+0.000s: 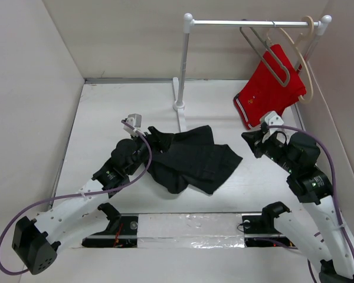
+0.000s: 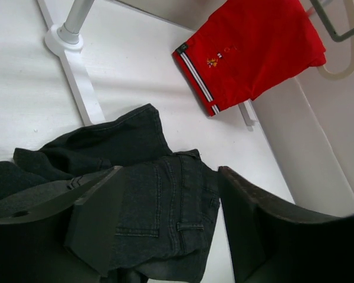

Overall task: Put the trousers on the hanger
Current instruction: Flatten out the trousers at the center of the board.

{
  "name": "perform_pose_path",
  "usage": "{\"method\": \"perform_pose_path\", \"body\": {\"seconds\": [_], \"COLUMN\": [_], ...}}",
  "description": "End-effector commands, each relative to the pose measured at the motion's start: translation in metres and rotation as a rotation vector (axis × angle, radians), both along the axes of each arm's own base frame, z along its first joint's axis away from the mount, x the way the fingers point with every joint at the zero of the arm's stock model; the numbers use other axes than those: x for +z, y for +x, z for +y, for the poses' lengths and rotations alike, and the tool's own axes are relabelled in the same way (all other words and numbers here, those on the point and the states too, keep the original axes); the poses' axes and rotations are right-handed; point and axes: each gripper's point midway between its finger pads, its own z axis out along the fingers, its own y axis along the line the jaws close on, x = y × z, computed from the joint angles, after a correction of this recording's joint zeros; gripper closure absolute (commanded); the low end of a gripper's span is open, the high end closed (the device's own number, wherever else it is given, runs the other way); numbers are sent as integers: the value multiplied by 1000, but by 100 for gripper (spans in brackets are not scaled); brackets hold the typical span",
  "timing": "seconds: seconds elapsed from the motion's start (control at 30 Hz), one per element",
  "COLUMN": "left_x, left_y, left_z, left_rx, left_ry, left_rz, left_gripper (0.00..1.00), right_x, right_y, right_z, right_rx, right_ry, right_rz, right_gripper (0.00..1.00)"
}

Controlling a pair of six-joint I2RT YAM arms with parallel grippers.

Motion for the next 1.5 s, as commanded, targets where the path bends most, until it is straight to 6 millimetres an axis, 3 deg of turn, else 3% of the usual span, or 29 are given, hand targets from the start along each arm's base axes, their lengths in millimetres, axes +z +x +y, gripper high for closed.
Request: {"method": "perform_pose_path", "body": {"seconds": [0.0, 0.07, 0.1, 0.2, 0.3, 0.37, 0.47, 0.5, 0.57, 0.6, 0.7, 0.8, 1.0, 1.33, 1.47], "left_x": [33, 48, 50, 48, 22, 0, -26, -35, -59, -66, -88, -104, -130, -163, -172], "left_y": [-1, -3, -4, -2, 2, 1, -1, 0, -9, -10, -16, -19, -9, 8, 20], "left_z": [1, 3, 3, 4, 15, 34, 65, 79, 87, 90, 101, 114, 108, 105, 97], "left_rx": [-3, -2, -7, -1, 70, 157, 256, 297, 302, 308, 341, 408, 429, 430, 387], "left_ry": [-68, -70, -69, -58, 4, 19, 34, 43, 27, 20, 13, 9, -6, -2, -35], "left_rz": [-78, -114, -124, -117, -14, 52, 133, 163, 218, 231, 291, 325, 363, 398, 387], "left_gripper": [42, 51, 70, 100, 100, 100, 70, 55, 43, 29, 12, 2, 1, 2, 11], "right_x": [5, 2, -3, -21, -43, -61, -89, -95, -115, -122, -153, -177, -211, -252, -264], "right_y": [-3, -2, -4, -1, 1, -5, -12, -15, -25, -29, -33, -33, -27, -19, -7], "right_z": [11, 19, 26, 40, 60, 74, 90, 95, 109, 114, 116, 112, 116, 113, 110], "right_rx": [60, 81, 109, 126, 136, 146, 151, 168, 217, 235, 205, 176, 152, 90, 14], "right_ry": [14, 28, 23, -5, -41, -74, -110, -114, -156, -171, -247, -310, -362, -410, -436], "right_rz": [-28, -27, -14, 29, 82, 117, 165, 176, 218, 236, 290, 337, 382, 468, 470], "right_gripper": [100, 100, 100, 100, 100, 100, 76, 59, 47, 40, 37, 36, 35, 27, 36]}}
